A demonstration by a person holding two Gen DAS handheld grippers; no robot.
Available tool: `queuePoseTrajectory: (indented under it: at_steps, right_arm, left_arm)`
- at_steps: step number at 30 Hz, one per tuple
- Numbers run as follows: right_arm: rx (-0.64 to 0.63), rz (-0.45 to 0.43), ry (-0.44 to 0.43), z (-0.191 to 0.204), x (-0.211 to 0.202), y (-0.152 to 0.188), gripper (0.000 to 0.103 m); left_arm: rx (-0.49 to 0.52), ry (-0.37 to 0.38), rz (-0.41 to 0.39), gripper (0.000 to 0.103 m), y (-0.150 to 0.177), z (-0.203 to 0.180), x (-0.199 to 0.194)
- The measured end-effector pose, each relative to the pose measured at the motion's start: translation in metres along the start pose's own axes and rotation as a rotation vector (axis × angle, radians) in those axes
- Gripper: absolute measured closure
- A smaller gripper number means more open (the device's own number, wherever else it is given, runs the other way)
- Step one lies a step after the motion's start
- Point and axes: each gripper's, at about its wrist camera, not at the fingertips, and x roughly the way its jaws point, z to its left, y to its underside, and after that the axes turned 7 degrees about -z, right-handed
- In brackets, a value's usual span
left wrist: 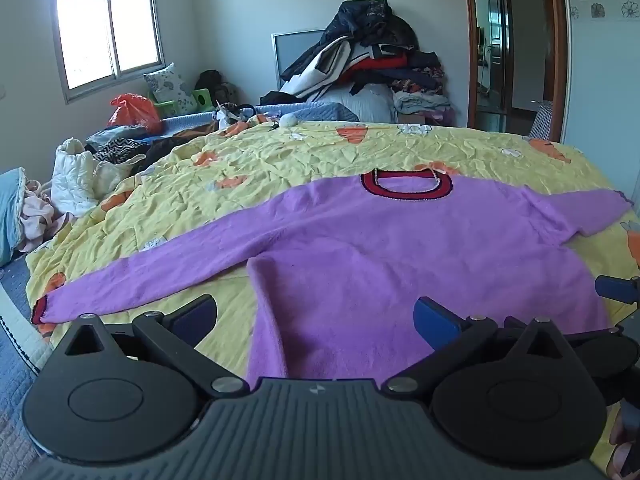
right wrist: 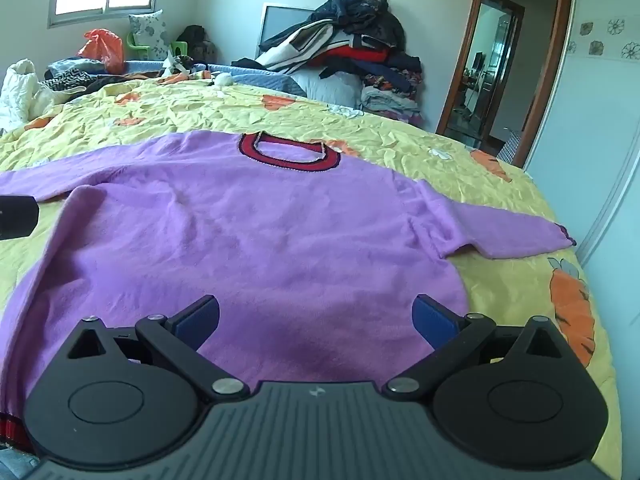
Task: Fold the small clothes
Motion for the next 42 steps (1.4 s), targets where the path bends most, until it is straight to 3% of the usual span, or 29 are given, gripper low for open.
queuePoseTrajectory:
  at_steps: [4, 5, 16, 20, 25, 36, 42]
  right_arm:
    - [0.003, 0.002, -0.002, -0.002, -0.001, 0.003, 0.0]
    - [0.005, 0.006, -0.006, -0.003, -0.001, 0.003, 0.0]
    - [0.033, 0.022, 0.013, -0.014, 0.001, 0.01, 0.0]
    - [0.046, 0.025, 0.019, -0.017, 0.003, 0.01, 0.0]
    - [0.07, 0.023, 0.022, -0.023, 0.005, 0.01, 0.0]
    - [0.085, 0.015, 0.035, -0.029, 0.008, 0.01, 0.0]
    - [0.072, 0.013, 0.043, -0.031, 0.012, 0.01, 0.0]
  left_arm:
    - [-0.012, -0.003, -0.013, 0.0, 0.001, 0.009, -0.002]
    - [0.027, -0.022, 0.0, 0.0, -0.002, 0.001, -0.003]
    - [0.057, -0.004, 0.014, 0.0, 0.007, -0.009, 0.001]
    - [0.064, 0.022, 0.061, 0.0, 0.009, -0.01, 0.007]
    - [0.119, -0.003, 0.064, 0.0, 0.015, -0.018, 0.01]
    - [0.116, 0.024, 0.089, 0.0, 0.018, -0.022, 0.016]
    - [0.147, 0.0, 0.054, 0.0, 0.018, -0.024, 0.024]
